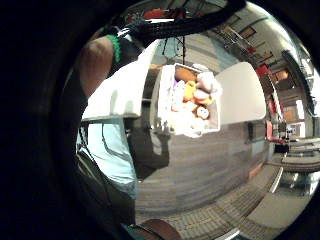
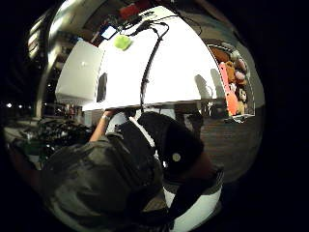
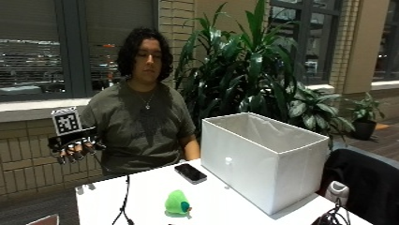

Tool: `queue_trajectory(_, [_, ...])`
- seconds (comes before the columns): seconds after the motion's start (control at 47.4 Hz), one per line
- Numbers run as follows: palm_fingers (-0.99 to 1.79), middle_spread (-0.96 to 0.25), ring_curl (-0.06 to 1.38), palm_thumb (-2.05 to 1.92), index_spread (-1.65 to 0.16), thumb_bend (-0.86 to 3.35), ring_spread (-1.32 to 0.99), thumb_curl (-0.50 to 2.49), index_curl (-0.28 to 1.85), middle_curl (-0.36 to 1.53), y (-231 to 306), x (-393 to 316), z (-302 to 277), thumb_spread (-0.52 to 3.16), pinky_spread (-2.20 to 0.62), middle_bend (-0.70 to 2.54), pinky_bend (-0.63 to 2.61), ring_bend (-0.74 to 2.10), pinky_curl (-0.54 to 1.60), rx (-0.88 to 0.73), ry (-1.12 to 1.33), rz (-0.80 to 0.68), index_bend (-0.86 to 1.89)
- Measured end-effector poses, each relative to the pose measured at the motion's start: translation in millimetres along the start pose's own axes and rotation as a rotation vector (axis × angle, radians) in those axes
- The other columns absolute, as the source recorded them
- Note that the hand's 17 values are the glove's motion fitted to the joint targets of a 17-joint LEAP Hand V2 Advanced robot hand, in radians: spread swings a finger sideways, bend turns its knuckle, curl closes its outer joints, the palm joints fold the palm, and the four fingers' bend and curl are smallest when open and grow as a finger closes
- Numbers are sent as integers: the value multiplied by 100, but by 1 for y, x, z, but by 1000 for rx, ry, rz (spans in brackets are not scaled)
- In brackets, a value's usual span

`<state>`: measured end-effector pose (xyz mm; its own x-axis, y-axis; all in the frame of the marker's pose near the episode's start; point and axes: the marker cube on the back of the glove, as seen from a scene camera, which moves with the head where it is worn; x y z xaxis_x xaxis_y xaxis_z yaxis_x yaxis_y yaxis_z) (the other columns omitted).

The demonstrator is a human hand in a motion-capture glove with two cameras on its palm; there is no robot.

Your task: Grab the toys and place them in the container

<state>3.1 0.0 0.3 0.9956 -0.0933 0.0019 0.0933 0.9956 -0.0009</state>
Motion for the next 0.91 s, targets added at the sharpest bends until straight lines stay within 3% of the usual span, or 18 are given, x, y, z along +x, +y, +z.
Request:
queue_trajectory(0.063, [24,-5,6,-6,-19,-4,-10,1,4,1,-7,-2,2,55,0,10,64,34,16,-9,-9,-47,14])
queue_trajectory(0.169, [18,-7,11,-7,-26,-5,-14,3,8,3,-10,-15,2,80,0,13,73,40,23,-189,-16,-66,16])
queue_trajectory(0.253, [15,-8,13,-7,-29,-5,-16,4,10,5,-38,-31,10,93,0,15,77,43,25,-116,-20,-84,17])
queue_trajectory(0.507, [15,-9,16,-6,-34,-4,-20,8,18,12,-116,-109,39,115,-1,19,81,50,28,-172,-90,-321,19])
queue_trajectory(0.612, [21,-10,18,-2,-35,-2,-22,10,20,14,-177,-147,66,123,-2,19,79,54,28,-187,-131,-418,20])
queue_trajectory(0.76, [26,-13,19,3,-36,2,-25,13,24,18,-254,-196,123,136,-4,21,76,58,28,-200,-143,-429,20])
queue_trajectory(0.908, [26,-14,18,9,-36,4,-27,17,30,22,-297,-226,179,141,-9,22,71,50,28,-156,-171,-454,29])
